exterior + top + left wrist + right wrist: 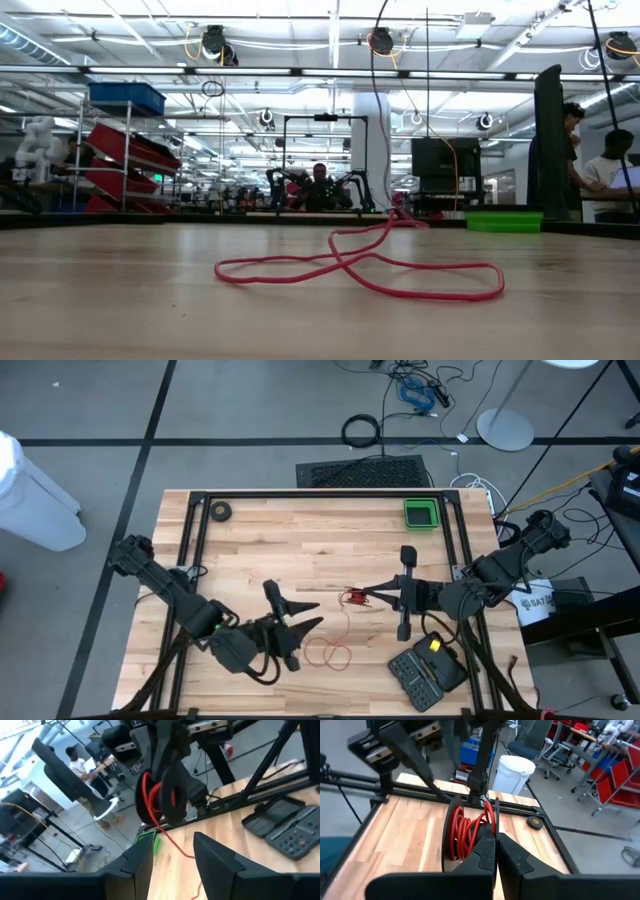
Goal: Coil cords
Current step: Coil the red wire into the spool
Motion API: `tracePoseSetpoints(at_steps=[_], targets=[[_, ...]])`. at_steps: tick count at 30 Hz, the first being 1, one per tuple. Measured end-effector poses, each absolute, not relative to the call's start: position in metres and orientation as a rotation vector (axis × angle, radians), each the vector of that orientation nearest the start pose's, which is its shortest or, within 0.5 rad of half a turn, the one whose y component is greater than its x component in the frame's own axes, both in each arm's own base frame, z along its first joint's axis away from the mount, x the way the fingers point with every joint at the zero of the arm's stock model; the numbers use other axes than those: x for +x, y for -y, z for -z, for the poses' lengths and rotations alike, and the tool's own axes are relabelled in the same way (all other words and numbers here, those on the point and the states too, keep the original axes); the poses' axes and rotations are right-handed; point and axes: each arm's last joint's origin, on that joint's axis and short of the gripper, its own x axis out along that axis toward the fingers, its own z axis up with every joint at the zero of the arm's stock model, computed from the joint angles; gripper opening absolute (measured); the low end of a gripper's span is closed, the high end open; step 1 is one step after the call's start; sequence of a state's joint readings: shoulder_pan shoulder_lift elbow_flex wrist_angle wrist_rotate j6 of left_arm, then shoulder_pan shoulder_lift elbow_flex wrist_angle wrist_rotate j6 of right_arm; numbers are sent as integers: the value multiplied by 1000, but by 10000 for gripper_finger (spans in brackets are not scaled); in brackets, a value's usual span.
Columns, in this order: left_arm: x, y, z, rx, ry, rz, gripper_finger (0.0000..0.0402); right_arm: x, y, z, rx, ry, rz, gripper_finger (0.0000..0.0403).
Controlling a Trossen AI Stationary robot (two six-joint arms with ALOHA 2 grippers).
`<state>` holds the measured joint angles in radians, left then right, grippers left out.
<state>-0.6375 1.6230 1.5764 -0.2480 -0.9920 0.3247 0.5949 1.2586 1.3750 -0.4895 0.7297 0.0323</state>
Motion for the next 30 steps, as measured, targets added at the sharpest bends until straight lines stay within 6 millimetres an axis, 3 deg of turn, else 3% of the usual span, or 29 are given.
tracePoseSetpoints(at_steps=[9,15,30], targets=[[306,198,-375,660,-310,-227,148,241,-138,-403,-430,-290,106,0],[304,200,-377,664,-295,-231,148,254,-147,-402,-566,-239,7,0],[304,202,-378,614,-271,-226,148,265,-154,-401,-686,-186,-4,0]])
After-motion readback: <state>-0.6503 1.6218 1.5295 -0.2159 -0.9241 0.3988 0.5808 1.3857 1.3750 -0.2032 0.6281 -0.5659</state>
